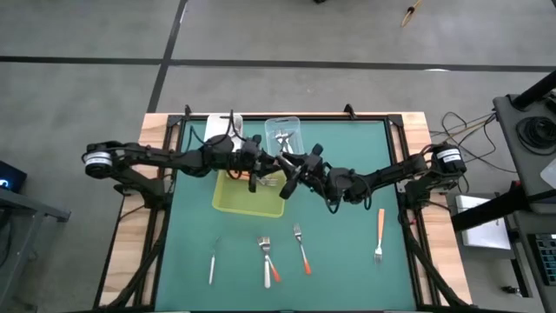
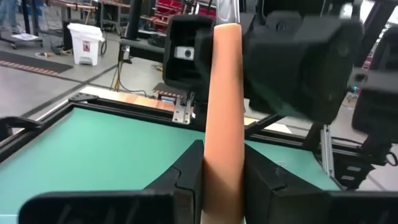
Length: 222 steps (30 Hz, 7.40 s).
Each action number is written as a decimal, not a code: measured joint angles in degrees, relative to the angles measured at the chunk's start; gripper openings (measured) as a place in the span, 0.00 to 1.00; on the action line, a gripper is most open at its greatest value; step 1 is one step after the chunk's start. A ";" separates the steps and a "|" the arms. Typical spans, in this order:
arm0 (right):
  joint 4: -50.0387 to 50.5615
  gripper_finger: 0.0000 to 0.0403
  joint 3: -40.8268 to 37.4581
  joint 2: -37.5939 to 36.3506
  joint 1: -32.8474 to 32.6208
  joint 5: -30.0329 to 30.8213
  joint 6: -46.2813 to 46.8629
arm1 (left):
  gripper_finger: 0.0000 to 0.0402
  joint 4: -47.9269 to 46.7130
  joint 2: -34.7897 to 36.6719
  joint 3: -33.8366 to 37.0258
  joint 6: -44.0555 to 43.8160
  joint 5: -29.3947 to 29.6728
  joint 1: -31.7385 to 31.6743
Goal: Sort silverware by color (type)
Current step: Put the yellow fork into the yellow bin
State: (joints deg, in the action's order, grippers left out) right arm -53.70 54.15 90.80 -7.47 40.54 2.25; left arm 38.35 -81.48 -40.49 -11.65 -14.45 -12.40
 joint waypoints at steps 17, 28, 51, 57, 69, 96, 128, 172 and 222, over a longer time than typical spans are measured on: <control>32.50 0.49 -0.01 -10.81 -0.10 -6.32 8.35 | 0.13 -27.33 10.15 -1.75 1.48 -6.29 -0.46; 53.00 0.49 -0.02 -17.38 -0.15 -12.52 -2.01 | 0.13 -62.93 13.23 -11.14 9.34 -13.01 -0.15; 43.86 0.49 -0.04 -13.58 -0.16 -24.63 -15.98 | 0.13 -67.23 6.43 -12.41 9.67 -15.01 0.02; 43.69 0.49 -0.04 -13.01 -0.15 -24.54 -16.85 | 0.13 -65.12 4.88 -12.39 9.46 -16.60 0.09; 42.30 0.33 -0.04 -12.76 -0.13 -24.52 -18.93 | 0.13 -63.95 4.58 -12.39 9.41 -18.09 0.22; 41.01 0.02 -0.04 -12.76 0.90 -24.07 -11.42 | 0.34 -63.18 4.58 -12.37 10.33 -17.56 0.20; 33.39 0.02 -0.02 -4.61 2.26 3.17 21.22 | 0.34 -53.69 11.95 -11.86 16.59 12.50 0.87; 18.26 0.02 -0.02 0.95 2.54 7.60 17.70 | 0.45 -23.30 -1.97 -2.89 8.07 32.74 9.40; 38.21 0.43 -0.02 -9.27 4.41 4.89 16.19 | 0.05 -58.12 9.08 -2.86 13.12 10.34 4.99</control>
State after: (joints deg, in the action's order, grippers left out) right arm -15.49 54.13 81.53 -3.06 45.42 18.44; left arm -19.77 -72.40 -43.35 1.47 -4.11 -7.41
